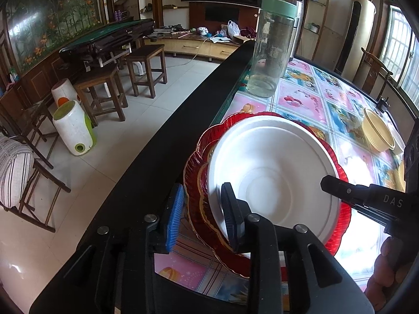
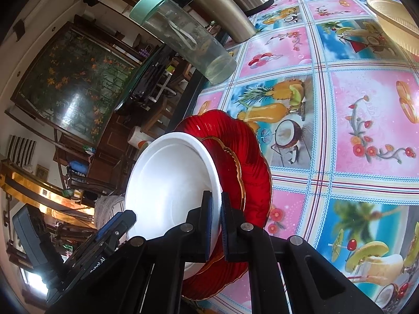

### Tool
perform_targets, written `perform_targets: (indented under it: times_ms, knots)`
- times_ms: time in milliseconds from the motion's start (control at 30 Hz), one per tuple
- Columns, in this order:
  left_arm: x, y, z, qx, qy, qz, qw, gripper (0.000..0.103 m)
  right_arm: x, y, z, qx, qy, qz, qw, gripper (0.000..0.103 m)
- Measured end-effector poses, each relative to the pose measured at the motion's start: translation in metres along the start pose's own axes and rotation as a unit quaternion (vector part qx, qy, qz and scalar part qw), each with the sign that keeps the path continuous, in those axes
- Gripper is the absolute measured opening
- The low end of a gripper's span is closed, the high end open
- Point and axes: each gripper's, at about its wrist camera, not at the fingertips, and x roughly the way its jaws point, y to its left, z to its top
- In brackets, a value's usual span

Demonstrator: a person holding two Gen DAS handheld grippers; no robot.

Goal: Organize plates and bowls
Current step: 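Carry the white bowl over and lower it onto the red plates, then open the left gripper and withdraw from the white bowl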

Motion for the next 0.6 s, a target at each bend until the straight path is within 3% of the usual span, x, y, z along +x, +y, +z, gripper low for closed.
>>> perform_targets:
  times_ms: [167, 233, 400, 600]
  knots:
    - [0.0, 0.001, 0.0, 0.0, 0.0, 0.001, 1.0, 0.031, 0.003, 0.001, -0.001, -0.016, -0.034, -0.003, 0.999, 0.007]
    - [-0.001, 0.001, 0.0, 0.001, -0.002, 0.006, 1.0, 0.04, 0.004, -0.002, 0.0, -0.017, -0.042, 0.001, 0.999, 0.007]
    - [-0.001, 0.004, -0.001, -0.001, -0.004, 0.012, 0.9999, 0.046, 0.002, -0.002, 0.0, -0.029, -0.057, 0.002, 0.998, 0.011]
    - [-0.004, 0.004, -0.001, 0.0, -0.016, 0.028, 0.9995, 0.046, -0.012, 0.006, -0.003, -0.066, -0.091, -0.004, 0.994, 0.042]
